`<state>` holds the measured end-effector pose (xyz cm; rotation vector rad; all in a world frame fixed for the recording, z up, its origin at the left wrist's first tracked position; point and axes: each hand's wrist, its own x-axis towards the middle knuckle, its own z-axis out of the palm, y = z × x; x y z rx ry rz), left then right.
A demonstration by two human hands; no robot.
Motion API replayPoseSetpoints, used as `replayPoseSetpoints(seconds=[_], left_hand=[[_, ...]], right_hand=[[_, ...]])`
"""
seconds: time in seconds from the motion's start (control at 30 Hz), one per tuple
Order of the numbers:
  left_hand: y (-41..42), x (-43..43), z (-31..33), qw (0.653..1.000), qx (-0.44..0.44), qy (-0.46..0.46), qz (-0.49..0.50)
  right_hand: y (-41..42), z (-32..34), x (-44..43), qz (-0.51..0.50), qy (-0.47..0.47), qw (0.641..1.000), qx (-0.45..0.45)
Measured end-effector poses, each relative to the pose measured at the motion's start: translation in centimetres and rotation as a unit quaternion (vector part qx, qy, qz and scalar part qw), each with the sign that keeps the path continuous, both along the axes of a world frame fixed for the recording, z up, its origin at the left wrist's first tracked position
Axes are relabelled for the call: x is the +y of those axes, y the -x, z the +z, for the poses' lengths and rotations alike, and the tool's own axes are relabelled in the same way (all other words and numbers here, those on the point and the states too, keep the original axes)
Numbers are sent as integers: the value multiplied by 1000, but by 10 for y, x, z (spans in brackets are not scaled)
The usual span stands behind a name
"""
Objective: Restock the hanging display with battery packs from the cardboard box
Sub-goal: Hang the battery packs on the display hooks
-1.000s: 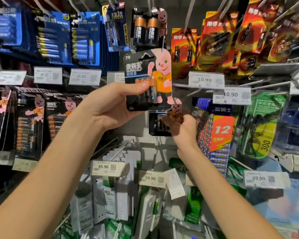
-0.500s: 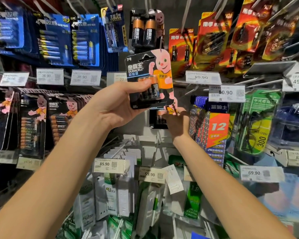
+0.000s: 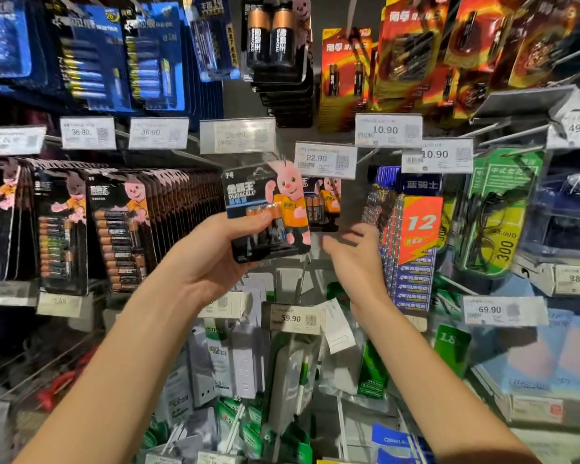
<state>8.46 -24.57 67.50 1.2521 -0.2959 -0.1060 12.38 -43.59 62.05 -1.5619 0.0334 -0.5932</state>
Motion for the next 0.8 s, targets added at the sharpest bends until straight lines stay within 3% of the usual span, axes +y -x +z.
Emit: replayPoseSetpoints(seconds=[0.17, 0.27, 0.37, 0.57, 0.8], left_hand=[[-3, -11, -24, 1000, -4, -30, -6], [-6, -27, -32, 998, -35, -42, 0], [-10, -41, -35, 995, -72, -70, 10], [-23, -48, -9, 978, -147, -104, 102], [-28, -34, 28, 976, -197, -73, 61]], right_hand=[[40, -8, 10, 109, -33, 991, -74], [53, -9, 18, 159, 22, 983, -93], [51, -12, 21, 117, 33, 988, -99], [46, -10, 2, 69, -77, 990, -96], [41, -3, -10, 69, -127, 988, -49]])
